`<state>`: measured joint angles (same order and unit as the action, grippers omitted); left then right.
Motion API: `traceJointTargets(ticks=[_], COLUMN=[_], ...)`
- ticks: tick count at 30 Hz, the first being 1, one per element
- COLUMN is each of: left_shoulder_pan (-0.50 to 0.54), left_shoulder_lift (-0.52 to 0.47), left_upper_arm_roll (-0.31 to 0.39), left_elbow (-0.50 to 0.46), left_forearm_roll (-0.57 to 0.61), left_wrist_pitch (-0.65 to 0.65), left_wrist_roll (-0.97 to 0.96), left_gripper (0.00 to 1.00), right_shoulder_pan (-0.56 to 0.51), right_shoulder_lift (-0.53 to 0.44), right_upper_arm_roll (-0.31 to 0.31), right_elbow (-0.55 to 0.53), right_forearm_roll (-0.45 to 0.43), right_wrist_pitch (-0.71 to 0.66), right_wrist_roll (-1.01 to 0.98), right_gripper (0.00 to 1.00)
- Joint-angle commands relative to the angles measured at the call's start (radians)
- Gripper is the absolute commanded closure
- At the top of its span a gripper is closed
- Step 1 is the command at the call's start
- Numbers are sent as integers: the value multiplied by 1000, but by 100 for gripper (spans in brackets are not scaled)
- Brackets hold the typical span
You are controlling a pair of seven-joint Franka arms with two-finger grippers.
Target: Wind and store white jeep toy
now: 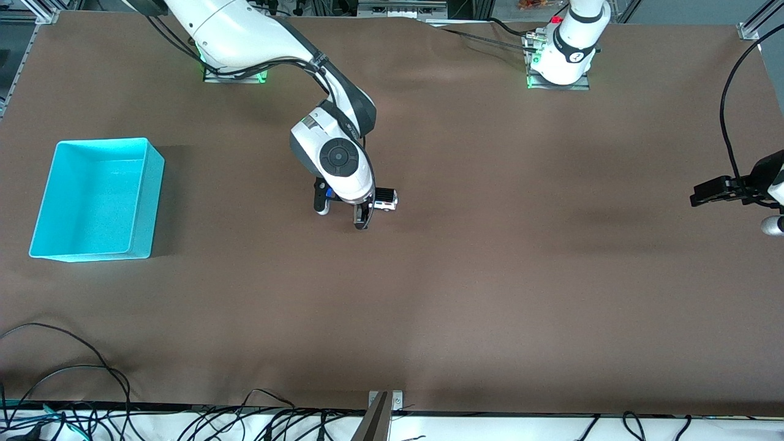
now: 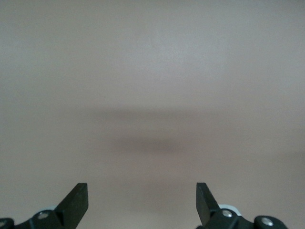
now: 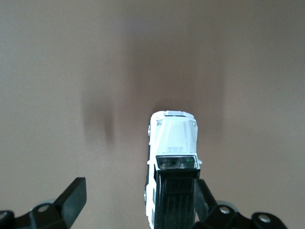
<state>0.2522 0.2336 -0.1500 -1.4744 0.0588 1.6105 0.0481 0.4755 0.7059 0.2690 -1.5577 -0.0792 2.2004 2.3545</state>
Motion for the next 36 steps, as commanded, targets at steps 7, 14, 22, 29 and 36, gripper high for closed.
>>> traceJointTargets(ticks=[7,14,22,29,36], left_shoulder_pan=[2,2,2,2,2], left_shoulder_lift=[-7,-7,-7,-8,-8], left_upper_arm_roll=[3,3,3,3,3], left_elbow=[-9,-10,-17,-17,-17], left_forearm_roll=[-27,-27,-25,-25,-24], left_wrist_pitch=[3,2,3,3,3], left_wrist_roll=[21,21,21,21,21], left_gripper=[0,0,0,0,0], right_shoulder_pan=[52,81,86,84,87], right_shoulder_lift=[26,35,53,64,67], right_upper_arm_roll=[-8,-8,-10,-8,-8], right_elbow=[64,64,62,57,50], right_forearm_roll=[-24,-47,-66,-88,-88], right_wrist_pitch=[-14,-14,-14,-14,-14], right_wrist_roll=[80,98,101,101,103], right_gripper=[0,0,0,0,0])
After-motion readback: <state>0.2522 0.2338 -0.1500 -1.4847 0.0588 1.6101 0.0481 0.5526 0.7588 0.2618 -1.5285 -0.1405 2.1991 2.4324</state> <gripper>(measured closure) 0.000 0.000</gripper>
